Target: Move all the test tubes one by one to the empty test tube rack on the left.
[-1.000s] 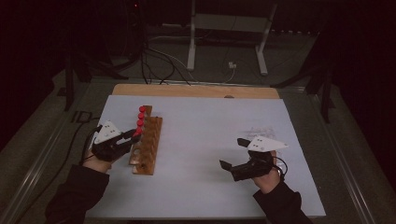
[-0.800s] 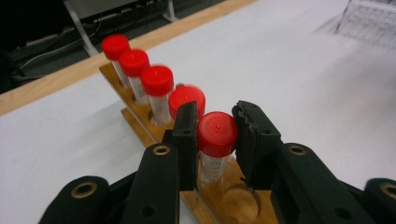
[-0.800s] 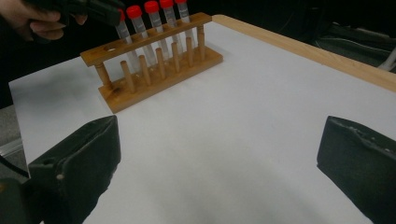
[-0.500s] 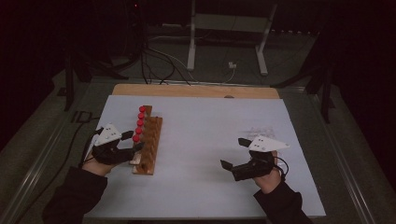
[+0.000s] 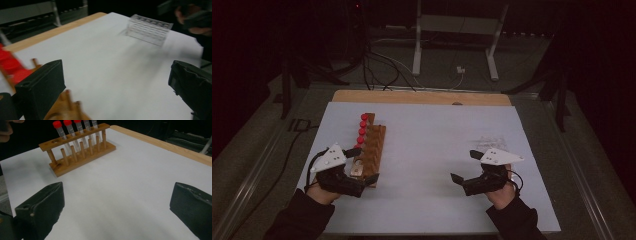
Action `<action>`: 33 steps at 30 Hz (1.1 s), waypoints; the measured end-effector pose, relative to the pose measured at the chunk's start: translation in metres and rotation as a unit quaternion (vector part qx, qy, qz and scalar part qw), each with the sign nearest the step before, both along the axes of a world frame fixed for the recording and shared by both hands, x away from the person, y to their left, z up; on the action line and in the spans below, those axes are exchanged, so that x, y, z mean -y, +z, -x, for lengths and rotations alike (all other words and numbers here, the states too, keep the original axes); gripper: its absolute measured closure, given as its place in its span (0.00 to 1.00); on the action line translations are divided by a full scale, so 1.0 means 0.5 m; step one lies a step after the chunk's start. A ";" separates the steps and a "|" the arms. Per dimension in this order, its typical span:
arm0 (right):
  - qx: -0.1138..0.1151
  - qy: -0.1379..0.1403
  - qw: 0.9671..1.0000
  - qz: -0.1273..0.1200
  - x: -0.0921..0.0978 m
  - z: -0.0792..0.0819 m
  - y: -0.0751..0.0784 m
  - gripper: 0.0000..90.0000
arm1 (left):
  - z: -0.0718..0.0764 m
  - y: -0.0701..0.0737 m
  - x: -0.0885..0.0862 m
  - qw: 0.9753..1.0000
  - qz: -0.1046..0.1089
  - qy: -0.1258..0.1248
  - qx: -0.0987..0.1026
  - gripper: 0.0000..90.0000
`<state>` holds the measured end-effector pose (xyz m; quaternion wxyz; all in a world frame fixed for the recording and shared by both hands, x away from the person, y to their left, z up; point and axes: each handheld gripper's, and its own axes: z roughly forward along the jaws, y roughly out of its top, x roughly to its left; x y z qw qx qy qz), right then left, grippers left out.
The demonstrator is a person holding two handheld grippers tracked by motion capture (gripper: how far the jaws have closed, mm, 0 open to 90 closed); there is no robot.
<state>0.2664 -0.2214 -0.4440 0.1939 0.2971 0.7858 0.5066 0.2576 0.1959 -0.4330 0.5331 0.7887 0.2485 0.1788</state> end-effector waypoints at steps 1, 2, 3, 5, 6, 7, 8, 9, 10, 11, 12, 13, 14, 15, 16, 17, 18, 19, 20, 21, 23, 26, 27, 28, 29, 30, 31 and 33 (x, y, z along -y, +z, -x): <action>-0.001 0.000 1.000 0.000 0.000 0.000 0.000 0.00 | 0.005 -0.002 0.007 1.000 0.003 -0.007 -0.001 0.01; 0.000 -0.001 1.000 0.000 0.001 0.001 -0.001 0.00 | 0.009 -0.006 0.015 1.000 0.003 -0.014 -0.002 0.01; 0.000 -0.001 1.000 0.001 0.001 0.001 -0.001 0.00 | 0.014 -0.010 0.023 1.000 0.006 -0.023 -0.005 0.01; 0.001 0.000 1.000 0.000 0.002 0.002 -0.002 0.00 | 0.020 -0.024 0.043 0.999 0.003 -0.039 -0.011 0.01; 0.002 0.000 1.000 0.000 0.002 0.003 -0.002 0.00 | 0.023 -0.031 0.053 0.999 0.001 -0.045 -0.011 0.01; 0.001 0.001 1.000 -0.001 0.003 0.003 -0.002 0.00 | 0.025 -0.040 0.062 0.999 0.002 -0.050 -0.012 0.01; 0.000 0.000 1.000 -0.001 0.003 0.003 -0.003 0.00 | 0.026 -0.047 0.071 0.998 -0.003 -0.057 -0.012 0.01; 0.000 0.001 1.000 -0.001 0.003 0.004 -0.004 0.00 | 0.029 -0.054 0.078 0.998 -0.008 -0.063 -0.011 0.01; 0.001 0.000 1.000 -0.001 0.004 0.004 -0.005 0.00 | 0.030 -0.060 0.085 0.998 -0.012 -0.066 -0.010 0.01; 0.001 0.000 1.000 0.000 0.004 0.005 -0.007 0.00 | 0.032 -0.067 0.090 0.997 -0.011 -0.070 -0.011 0.01; 0.000 0.001 1.000 0.001 0.005 0.005 -0.008 0.00 | 0.034 -0.073 0.095 0.997 -0.013 -0.075 -0.012 0.01; 0.000 0.001 1.000 0.002 0.005 0.006 -0.010 0.00 | 0.036 -0.079 0.100 0.997 -0.017 -0.076 -0.011 0.01; 0.000 0.001 1.000 0.002 0.005 0.007 -0.012 0.00 | 0.037 -0.084 0.103 0.997 -0.017 -0.081 -0.012 0.01; -0.001 0.002 1.000 0.003 0.005 0.007 -0.014 0.00 | 0.038 -0.089 0.105 0.996 -0.015 -0.081 -0.016 0.01; -0.001 0.001 1.000 0.004 0.005 0.007 -0.015 0.00 | 0.039 -0.095 0.107 0.996 -0.015 -0.084 -0.019 0.01; -0.001 0.000 1.000 0.006 0.005 0.008 -0.017 0.00 | 0.040 -0.100 0.109 0.996 -0.018 -0.088 -0.022 0.01; 0.000 0.000 1.000 0.005 0.005 0.009 -0.018 0.00 | 0.042 -0.104 0.111 0.996 -0.025 -0.087 -0.021 0.01; 0.000 0.000 1.000 0.002 0.007 0.009 -0.018 0.00 | 0.043 -0.109 0.111 0.996 -0.026 -0.089 -0.020 0.01; 0.001 -0.001 1.000 0.002 0.008 0.010 -0.019 0.00 | 0.044 -0.113 0.110 0.995 -0.026 -0.091 -0.024 0.01; 0.003 -0.002 1.000 0.003 0.009 0.011 -0.020 0.00 | 0.044 -0.117 0.110 0.995 -0.028 -0.089 -0.025 0.01; 0.000 -0.002 1.000 0.000 0.013 0.012 -0.023 0.00 | 0.043 -0.126 0.106 0.995 -0.024 -0.092 -0.034 0.01; 0.003 -0.003 1.000 0.003 0.018 0.013 -0.030 0.00 | 0.046 -0.143 0.100 0.994 -0.034 -0.093 -0.040 0.01; 0.002 -0.004 1.000 0.004 0.019 0.012 -0.032 0.00 | 0.049 -0.147 0.098 0.994 -0.038 -0.091 -0.041 0.01; 0.001 -0.005 1.000 0.005 0.020 0.012 -0.034 0.00 | 0.051 -0.149 0.095 0.994 -0.040 -0.089 -0.038 0.01; 0.001 -0.005 1.000 0.005 0.020 0.011 -0.035 0.00 | 0.053 -0.151 0.092 0.995 -0.044 -0.087 -0.036 0.01; 0.002 -0.005 1.000 0.005 0.021 0.011 -0.036 0.00 | 0.056 -0.152 0.087 0.995 -0.045 -0.083 -0.032 0.01; 0.003 -0.005 1.000 0.006 0.020 0.011 -0.036 0.00 | 0.058 -0.154 0.083 0.996 -0.042 -0.078 -0.030 0.01; 0.006 -0.005 1.000 0.010 0.019 0.010 -0.037 0.00 | 0.063 -0.157 0.074 0.996 -0.042 -0.070 -0.018 0.01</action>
